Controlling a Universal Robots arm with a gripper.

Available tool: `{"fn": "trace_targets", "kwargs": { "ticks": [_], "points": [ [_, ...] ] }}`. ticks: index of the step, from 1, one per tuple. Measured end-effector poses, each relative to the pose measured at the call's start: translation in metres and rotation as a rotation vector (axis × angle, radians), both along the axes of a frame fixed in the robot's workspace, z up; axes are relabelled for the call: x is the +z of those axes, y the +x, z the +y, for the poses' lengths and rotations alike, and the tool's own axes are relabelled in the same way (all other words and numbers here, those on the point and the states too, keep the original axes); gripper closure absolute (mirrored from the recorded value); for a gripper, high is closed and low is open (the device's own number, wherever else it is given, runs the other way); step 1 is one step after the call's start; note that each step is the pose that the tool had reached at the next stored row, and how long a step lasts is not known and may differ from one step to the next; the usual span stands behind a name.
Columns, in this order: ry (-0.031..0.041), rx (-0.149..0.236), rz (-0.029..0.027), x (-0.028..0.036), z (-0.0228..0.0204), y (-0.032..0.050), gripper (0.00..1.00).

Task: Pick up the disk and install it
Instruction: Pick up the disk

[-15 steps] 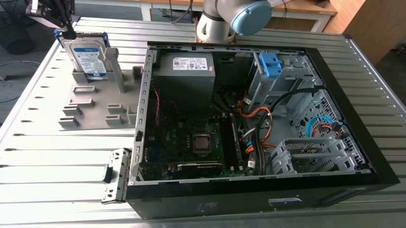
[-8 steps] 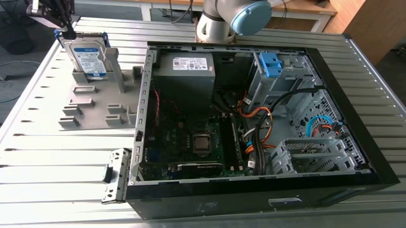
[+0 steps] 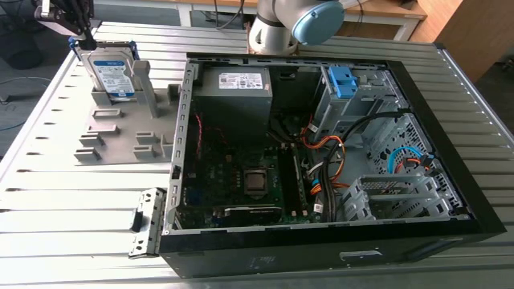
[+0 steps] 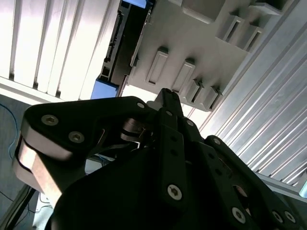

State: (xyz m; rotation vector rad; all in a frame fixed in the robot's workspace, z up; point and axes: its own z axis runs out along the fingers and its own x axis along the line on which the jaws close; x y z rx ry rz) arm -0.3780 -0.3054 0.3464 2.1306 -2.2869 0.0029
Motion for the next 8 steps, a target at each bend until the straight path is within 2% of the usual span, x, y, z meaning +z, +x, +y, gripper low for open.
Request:
{"fn": "trace_targets", "kwargs": {
  "ticks": [8],
  "points": [
    [-0.0019, 0.024, 0.0000, 0.0000, 0.0000, 0.0000, 0.89]
  ]
}}
